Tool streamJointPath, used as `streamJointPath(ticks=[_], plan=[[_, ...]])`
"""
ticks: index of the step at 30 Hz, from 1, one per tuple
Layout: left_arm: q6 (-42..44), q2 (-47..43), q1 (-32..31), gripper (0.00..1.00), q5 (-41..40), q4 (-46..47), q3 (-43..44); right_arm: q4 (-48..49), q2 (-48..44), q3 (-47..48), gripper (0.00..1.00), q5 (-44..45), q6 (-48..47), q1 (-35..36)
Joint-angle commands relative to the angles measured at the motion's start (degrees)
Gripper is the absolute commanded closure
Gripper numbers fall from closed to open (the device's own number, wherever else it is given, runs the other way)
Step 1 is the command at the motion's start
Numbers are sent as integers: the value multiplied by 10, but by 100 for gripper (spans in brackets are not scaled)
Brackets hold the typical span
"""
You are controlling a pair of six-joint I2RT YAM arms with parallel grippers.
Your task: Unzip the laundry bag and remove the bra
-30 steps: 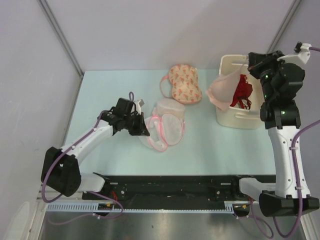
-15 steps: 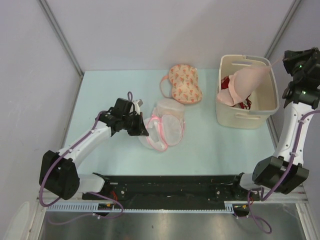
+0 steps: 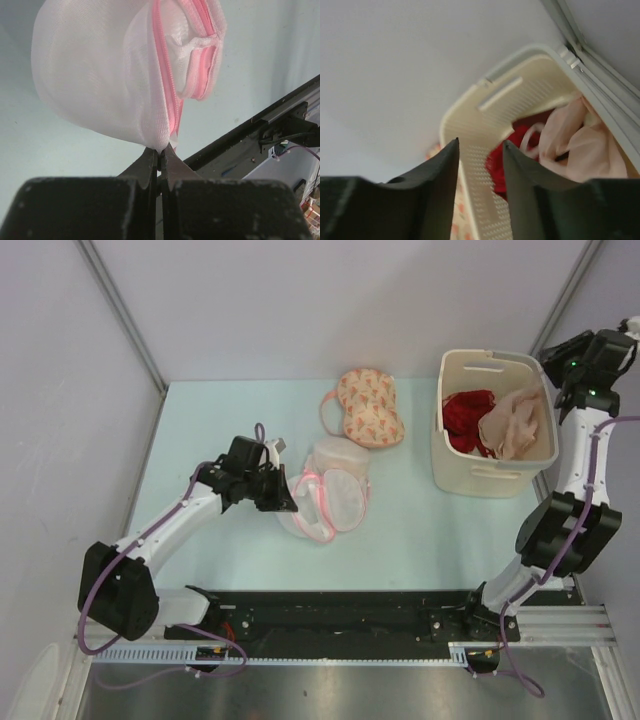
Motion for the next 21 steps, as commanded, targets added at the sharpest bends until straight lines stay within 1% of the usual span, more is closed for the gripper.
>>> streamJointPath(ticks=[1,3,4,6,9,14,18,21], plan=[[9,-22,7,100,-1,-19,35,-71,26,13,31,17,-74,44],[16,-28,13,100,-7,-36,57,-71,-3,-6,13,63,-88,56],[18,-32,20,100,-8,-41,64,-73,-16,-17,2,78,-90,63],[22,-40,31,100,-11,-50,83,-76,-49,-46,1,93,-88,75],[28,-46,65,99,-8,-63,109,-83,-90,-83,0,131,-90,90],[40,-52,139,100,-1,-71,144,-126,-150,-136,0,195,-103,133],[52,-41,188,100,9,-72,146,-161,-203,-193,0,231,-104,166],[48,-27,229,100,3,-73,126,-193,-237,-212,0,251,-108,184]])
